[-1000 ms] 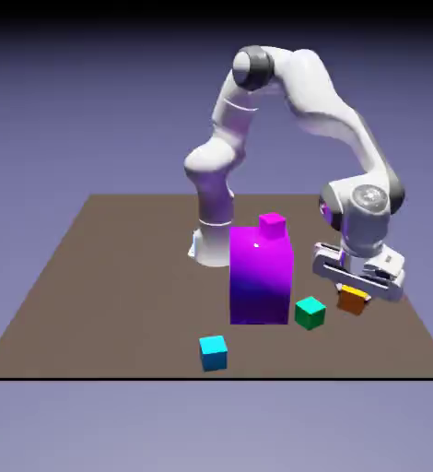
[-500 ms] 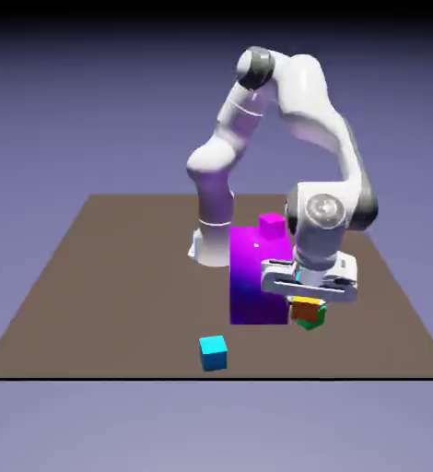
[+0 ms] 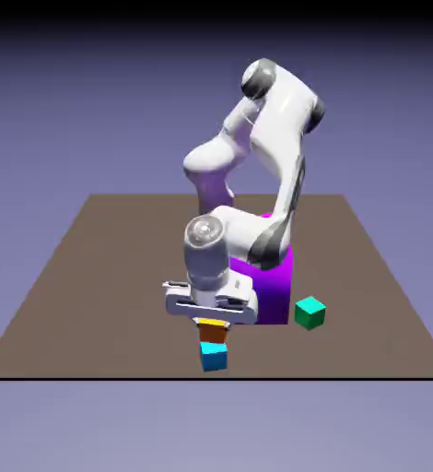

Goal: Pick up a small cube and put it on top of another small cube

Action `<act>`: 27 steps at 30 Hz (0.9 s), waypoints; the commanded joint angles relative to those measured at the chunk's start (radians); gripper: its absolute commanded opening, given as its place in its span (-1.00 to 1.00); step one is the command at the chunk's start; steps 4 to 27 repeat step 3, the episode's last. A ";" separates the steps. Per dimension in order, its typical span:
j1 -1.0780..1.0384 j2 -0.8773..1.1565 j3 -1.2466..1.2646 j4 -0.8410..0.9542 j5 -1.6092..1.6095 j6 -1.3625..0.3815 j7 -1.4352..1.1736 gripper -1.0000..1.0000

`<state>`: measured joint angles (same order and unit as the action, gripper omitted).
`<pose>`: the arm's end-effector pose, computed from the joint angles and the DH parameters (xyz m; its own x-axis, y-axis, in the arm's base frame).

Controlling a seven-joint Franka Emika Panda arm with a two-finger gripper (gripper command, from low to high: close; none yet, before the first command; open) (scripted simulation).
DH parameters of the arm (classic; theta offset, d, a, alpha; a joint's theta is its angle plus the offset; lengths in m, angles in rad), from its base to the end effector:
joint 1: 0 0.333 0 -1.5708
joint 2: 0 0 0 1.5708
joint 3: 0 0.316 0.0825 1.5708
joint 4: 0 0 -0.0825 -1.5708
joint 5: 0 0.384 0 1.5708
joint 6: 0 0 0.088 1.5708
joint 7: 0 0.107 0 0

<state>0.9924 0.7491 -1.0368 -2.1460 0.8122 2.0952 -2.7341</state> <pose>0.5256 -0.0129 0.1820 -0.5283 0.8297 0.1802 0.8115 0.5559 -0.1803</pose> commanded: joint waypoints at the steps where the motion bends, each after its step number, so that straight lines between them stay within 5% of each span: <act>1: 0.000 0.000 0.000 0.000 0.000 0.000 0.000 1.00; 27: 0.039 -0.052 -0.072 0.022 -0.069 -0.061 0.037 1.00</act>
